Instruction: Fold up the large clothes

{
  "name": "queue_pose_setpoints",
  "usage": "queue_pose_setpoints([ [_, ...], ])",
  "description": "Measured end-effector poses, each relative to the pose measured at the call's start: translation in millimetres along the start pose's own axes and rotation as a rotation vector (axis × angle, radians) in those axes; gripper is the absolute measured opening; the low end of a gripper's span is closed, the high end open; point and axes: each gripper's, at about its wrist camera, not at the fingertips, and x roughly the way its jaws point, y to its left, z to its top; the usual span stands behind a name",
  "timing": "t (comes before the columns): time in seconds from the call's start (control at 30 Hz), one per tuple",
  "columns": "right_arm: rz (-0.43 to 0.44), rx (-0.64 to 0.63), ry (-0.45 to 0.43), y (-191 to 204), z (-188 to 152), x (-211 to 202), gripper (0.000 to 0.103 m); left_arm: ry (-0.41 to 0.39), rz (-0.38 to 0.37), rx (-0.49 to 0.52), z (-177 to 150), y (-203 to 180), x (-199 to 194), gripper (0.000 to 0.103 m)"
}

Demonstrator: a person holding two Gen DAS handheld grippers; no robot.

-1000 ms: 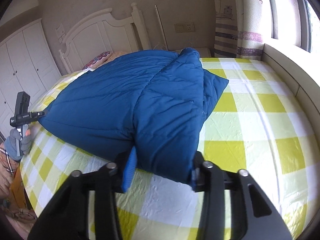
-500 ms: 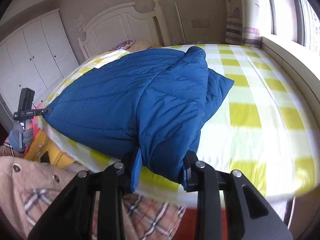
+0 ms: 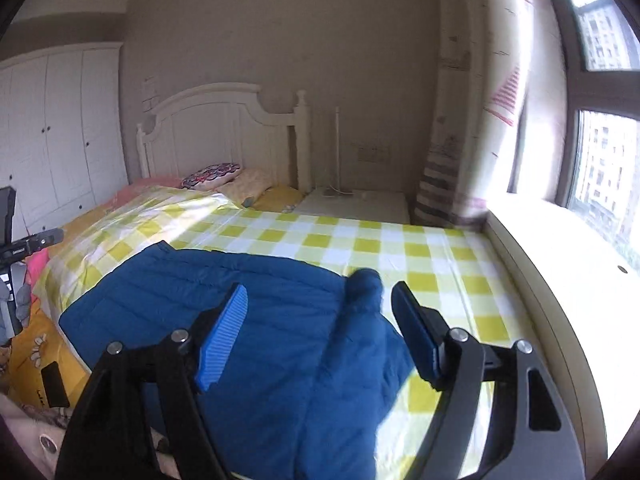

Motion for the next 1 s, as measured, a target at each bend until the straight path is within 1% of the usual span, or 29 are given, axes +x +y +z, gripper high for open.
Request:
queue_pose_setpoints([
  [0.07,0.028,-0.066,0.012,27.7,21.0,35.2,0.074,0.042,0.033,0.013,12.1,-20.0,33.9,0.099],
  [0.13,0.070,-0.110,0.074,51.3,40.3,80.5,0.071,0.110,0.094,0.044,22.8,-44.4,77.8,0.099],
  [0.17,0.074,-0.133,0.096,62.8,46.5,97.8,0.071,0.183,0.134,0.094,26.1,-58.0,107.5,0.099],
  [0.2,0.066,-0.165,0.122,74.8,51.7,116.3,0.068,0.229,0.146,0.121,25.3,-65.1,125.5,0.099],
  [0.23,0.061,-0.196,0.168,84.9,56.7,142.5,0.063,0.283,0.150,0.144,23.9,-71.6,147.6,0.099],
  [0.27,0.057,-0.211,0.190,92.7,59.4,157.3,0.062,0.319,0.164,0.153,21.4,-74.6,165.7,0.099],
  [0.3,0.046,-0.231,0.218,95.9,60.9,177.5,0.061,0.336,0.183,0.156,20.0,-71.5,175.1,0.099],
  [0.37,0.011,-0.265,0.274,94.9,54.3,208.5,0.062,0.376,0.221,0.164,15.7,-71.6,206.0,0.099],
  [0.4,0.004,-0.288,0.327,88.8,43.2,227.4,0.062,0.393,0.223,0.159,11.0,-70.7,214.0,0.099],
  [0.43,-0.031,-0.305,0.399,76.3,22.9,249.5,0.062,0.426,0.217,0.153,3.3,-69.9,230.4,0.099],
  [0.47,-0.083,-0.297,0.477,61.4,-2.1,272.7,0.068,0.455,0.203,0.150,-4.3,-70.0,239.3,0.099],
  [0.5,-0.035,-0.200,0.491,44.5,-17.5,279.3,0.073,0.493,0.144,0.110,-13.6,-67.4,255.0,0.099],
  [0.53,0.034,-0.055,0.468,22.1,-20.3,276.5,0.073,0.491,0.131,0.091,-16.9,-68.3,257.2,0.099],
  [0.6,0.042,0.075,0.431,-2.7,-24.8,269.8,0.070,0.465,0.124,0.106,-17.8,-72.9,257.1,0.099],
  [0.63,0.050,0.114,0.419,-9.1,-28.1,268.7,0.069,0.461,0.123,0.107,-18.0,-74.6,256.6,0.099],
  [0.67,0.054,0.123,0.416,-11.0,-27.9,268.5,0.069,0.456,0.118,0.103,-18.4,-74.2,255.2,0.099],
  [0.77,0.038,0.100,0.427,-4.1,-29.9,271.8,0.070,0.445,0.091,0.071,-19.1,-67.9,254.4,0.099],
  [0.83,0.026,0.085,0.435,-0.2,-30.1,271.0,0.070,0.444,0.095,0.074,-19.4,-68.9,257.4,0.099],
  [0.9,0.005,0.051,0.469,2.6,-22.1,271.9,0.072,0.443,0.104,0.083,-19.8,-70.3,257.3,0.099],
  [0.93,-0.027,0.020,0.491,6.5,-14.6,271.9,0.072,0.444,0.107,0.085,-20.1,-70.5,257.8,0.099],
  [0.97,-0.066,-0.009,0.490,10.4,-8.2,266.1,0.072,0.445,0.108,0.083,-20.4,-69.8,258.4,0.099],
  [1.0,-0.105,-0.041,0.458,20.4,1.0,258.0,0.071,0.446,0.108,0.080,-20.5,-69.3,258.3,0.099],
])
